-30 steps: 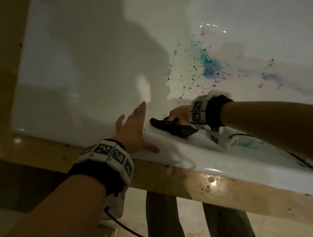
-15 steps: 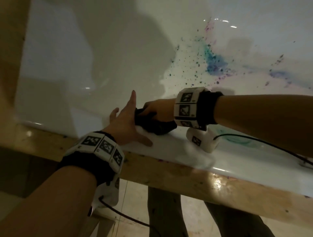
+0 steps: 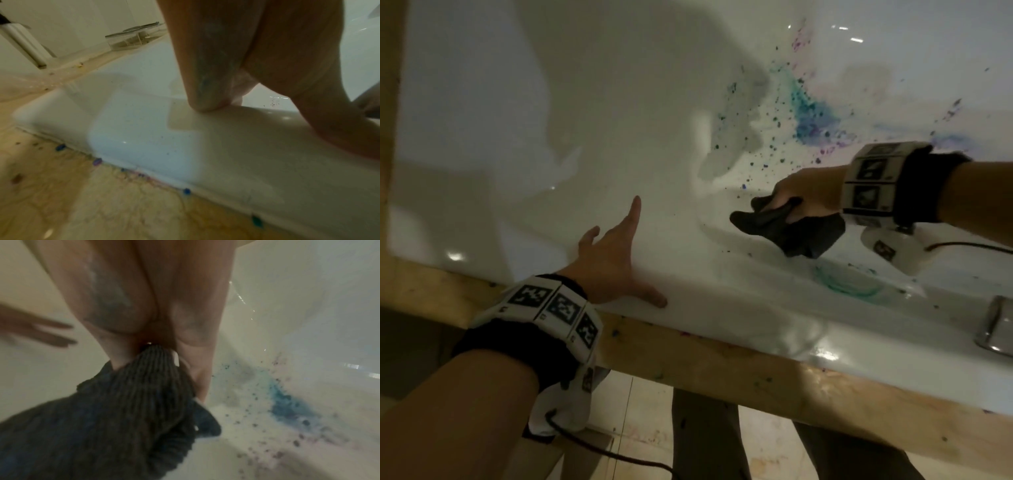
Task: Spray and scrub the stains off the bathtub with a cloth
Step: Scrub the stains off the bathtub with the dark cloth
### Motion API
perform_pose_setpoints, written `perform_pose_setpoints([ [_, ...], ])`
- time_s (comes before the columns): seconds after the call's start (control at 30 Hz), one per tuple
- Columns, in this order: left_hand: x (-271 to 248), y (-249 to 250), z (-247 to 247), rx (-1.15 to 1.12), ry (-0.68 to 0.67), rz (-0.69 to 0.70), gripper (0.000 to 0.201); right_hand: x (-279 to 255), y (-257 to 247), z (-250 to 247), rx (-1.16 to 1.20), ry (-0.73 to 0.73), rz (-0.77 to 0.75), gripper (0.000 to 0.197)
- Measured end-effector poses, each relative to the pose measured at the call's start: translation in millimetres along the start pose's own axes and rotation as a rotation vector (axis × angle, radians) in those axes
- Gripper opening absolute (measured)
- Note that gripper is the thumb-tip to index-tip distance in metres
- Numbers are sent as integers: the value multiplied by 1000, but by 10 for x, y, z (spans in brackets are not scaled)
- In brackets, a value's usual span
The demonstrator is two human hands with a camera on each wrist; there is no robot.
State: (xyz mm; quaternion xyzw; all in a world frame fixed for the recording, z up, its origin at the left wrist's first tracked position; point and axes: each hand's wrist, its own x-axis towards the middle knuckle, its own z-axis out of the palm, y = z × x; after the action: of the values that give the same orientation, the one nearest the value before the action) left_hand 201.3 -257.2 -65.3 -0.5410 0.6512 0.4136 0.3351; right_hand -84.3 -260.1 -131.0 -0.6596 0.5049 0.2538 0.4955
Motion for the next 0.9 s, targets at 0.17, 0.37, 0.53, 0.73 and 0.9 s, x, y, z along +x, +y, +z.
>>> perform_pose_setpoints([
  [0.17,1,35,-12,-4,-5,-17,147,-73,-703,79,111,-47,-363,48],
  [0.37,26,9,-13,19,-36,-20,146,468,-689,285,-76,-219,-239,42],
  [0.53,31,50,-60,73,-123,-58,142,226,-46,302,-84,-105,-51,38],
  [0.73,186,492,-295,463,-481,-174,93,-784,816,66,-44,-124,-34,49],
  [0.9,490,679,-152,540,-471,-153,85,-1126,826,289,-192,-581,-185,53],
])
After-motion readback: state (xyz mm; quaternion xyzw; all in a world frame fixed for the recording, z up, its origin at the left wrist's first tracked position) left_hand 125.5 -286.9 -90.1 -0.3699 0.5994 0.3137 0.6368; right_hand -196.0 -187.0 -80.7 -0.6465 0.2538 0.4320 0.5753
